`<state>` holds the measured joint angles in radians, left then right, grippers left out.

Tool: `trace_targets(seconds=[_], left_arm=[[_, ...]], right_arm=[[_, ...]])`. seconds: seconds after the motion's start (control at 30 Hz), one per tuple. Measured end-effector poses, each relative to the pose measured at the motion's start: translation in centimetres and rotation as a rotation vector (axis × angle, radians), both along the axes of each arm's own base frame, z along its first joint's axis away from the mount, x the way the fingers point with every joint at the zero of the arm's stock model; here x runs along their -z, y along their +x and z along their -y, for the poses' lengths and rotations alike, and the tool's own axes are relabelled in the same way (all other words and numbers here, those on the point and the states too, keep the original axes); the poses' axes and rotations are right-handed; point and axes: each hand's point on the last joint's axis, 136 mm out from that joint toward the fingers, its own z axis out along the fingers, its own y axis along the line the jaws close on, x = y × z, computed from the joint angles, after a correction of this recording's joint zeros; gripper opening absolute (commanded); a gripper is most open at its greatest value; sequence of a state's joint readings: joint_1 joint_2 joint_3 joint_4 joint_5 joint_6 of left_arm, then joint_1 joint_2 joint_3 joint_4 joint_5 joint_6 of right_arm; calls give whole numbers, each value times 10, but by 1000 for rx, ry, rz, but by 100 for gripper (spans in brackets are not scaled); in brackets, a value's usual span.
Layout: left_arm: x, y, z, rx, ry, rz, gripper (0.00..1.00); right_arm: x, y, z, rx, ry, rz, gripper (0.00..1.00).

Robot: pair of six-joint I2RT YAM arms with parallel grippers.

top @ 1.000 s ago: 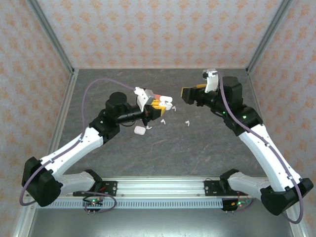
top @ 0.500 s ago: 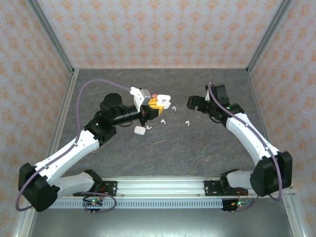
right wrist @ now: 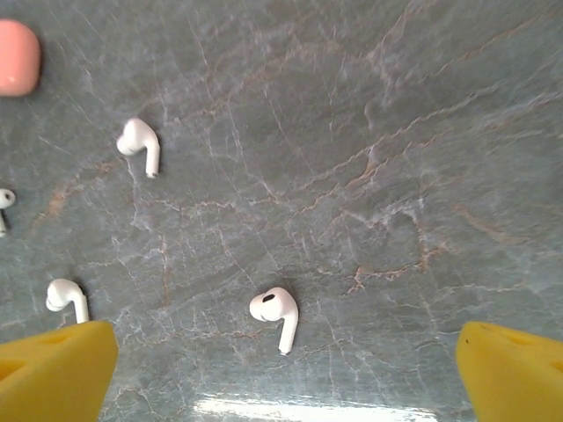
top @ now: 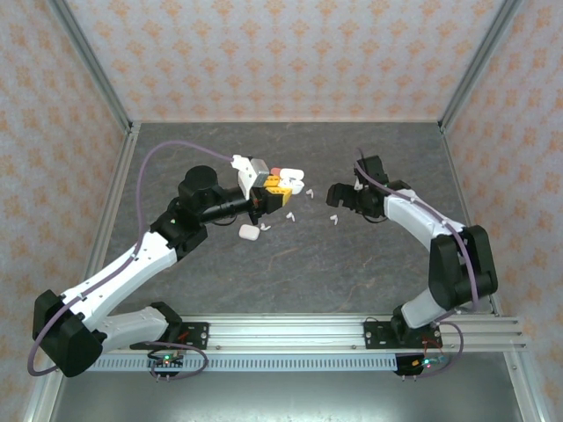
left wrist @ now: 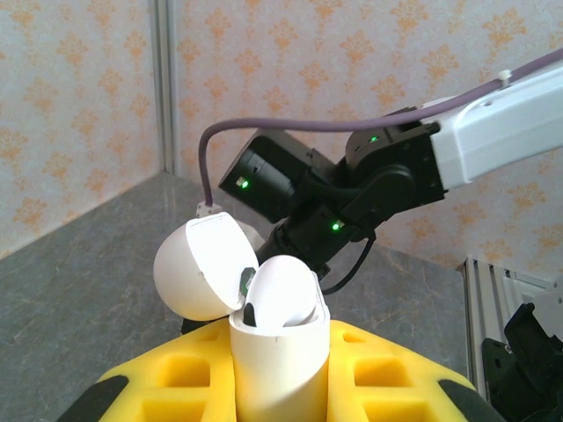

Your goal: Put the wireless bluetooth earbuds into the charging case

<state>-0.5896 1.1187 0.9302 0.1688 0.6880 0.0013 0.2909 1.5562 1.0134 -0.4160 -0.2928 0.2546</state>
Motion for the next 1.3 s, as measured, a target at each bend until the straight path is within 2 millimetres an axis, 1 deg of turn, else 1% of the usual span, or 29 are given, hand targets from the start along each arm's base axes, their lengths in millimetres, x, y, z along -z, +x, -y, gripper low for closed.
trace_targets(seconds=[0.07,0.13,0.23,0.4,0.5,0.6,0.8,1.03,1.17,1.3], left_arm=[[0,0,0,-2,0,0,0],[0,0,0,-3,0,0,0],[0,2,-1,-10,1,1,0],[0,3,-1,-17,1,1,0],[0,3,-1,-17,2,1,0],[0,3,-1,-16,1,0,0],[0,3,-1,-17,2,1,0],[0,3,-1,-18,2,0,0],[0,3,-2,-20,2,0,0],[0,3,-2,-20,2,0,0]], right_arm=[[12,-1,-3,-10,7,-34,98],[22,-1,-5,-16,9,-65,93],[33,-1,-9,-33,13,-98,83],[38,1,-13,-64,2,-118,63],[37,3,-20,-91,-17,-120,59],[40,4,-28,-127,-53,-126,58],[49,3,-38,-183,-132,-148,56],[60,0,-33,-199,-191,-184,51],[64,0,-31,-203,-207,-194,46],[69,0,-29,-206,-222,-203,37]])
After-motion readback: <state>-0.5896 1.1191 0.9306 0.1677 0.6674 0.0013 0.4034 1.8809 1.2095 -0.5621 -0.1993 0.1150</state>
